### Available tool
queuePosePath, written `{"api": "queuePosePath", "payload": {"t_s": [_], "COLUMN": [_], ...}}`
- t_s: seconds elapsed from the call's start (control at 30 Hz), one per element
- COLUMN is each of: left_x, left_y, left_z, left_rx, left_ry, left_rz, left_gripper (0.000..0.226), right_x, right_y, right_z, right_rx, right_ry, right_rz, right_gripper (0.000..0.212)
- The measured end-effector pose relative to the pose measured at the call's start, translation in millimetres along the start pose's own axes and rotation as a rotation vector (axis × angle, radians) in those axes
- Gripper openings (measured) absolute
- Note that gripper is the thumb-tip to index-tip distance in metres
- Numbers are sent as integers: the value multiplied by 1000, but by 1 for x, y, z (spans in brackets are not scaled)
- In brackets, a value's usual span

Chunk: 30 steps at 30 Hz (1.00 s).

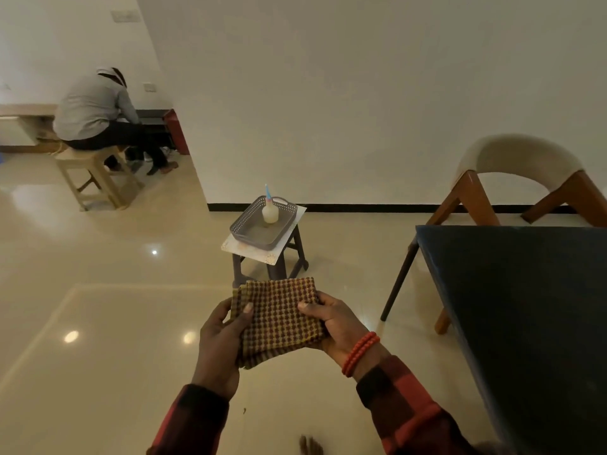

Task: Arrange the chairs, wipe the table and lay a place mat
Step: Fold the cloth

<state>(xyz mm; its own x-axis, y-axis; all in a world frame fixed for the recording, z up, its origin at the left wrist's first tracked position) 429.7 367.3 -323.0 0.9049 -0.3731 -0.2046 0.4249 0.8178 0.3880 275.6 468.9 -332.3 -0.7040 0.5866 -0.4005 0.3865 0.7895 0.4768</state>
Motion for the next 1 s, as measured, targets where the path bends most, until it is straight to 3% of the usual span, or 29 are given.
{"api": "queuePosePath", "payload": {"t_s": [0.2, 0.43, 1.0], "left_x": [-10, -16, -14], "left_y": [-105, -229, -471], "left_z": [29, 83, 169], "left_rx": [14, 11, 102], "left_ry": [-29, -61, -92], "left_rz": [-5, -20, -196], "left_gripper": [24, 25, 22], "right_x": [-11, -40, -101], "right_y": [-101, -217, -407], "right_z": [-34, -92, -167], "right_rx": [-10, -26, 27], "right_ry": [-7, 20, -43], "right_rz": [30, 20, 244], "right_gripper": [27, 20, 29]}}
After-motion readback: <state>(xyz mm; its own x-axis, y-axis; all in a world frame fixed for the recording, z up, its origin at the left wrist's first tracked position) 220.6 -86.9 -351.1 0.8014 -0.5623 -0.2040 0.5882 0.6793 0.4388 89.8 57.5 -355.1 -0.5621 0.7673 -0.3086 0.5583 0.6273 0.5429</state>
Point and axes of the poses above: each hand's wrist, its own y-axis away from the middle knuckle, its own x-axis out of the back of the hand, z = x × y, the point moved 5 cm from there along -y, towards the middle knuckle
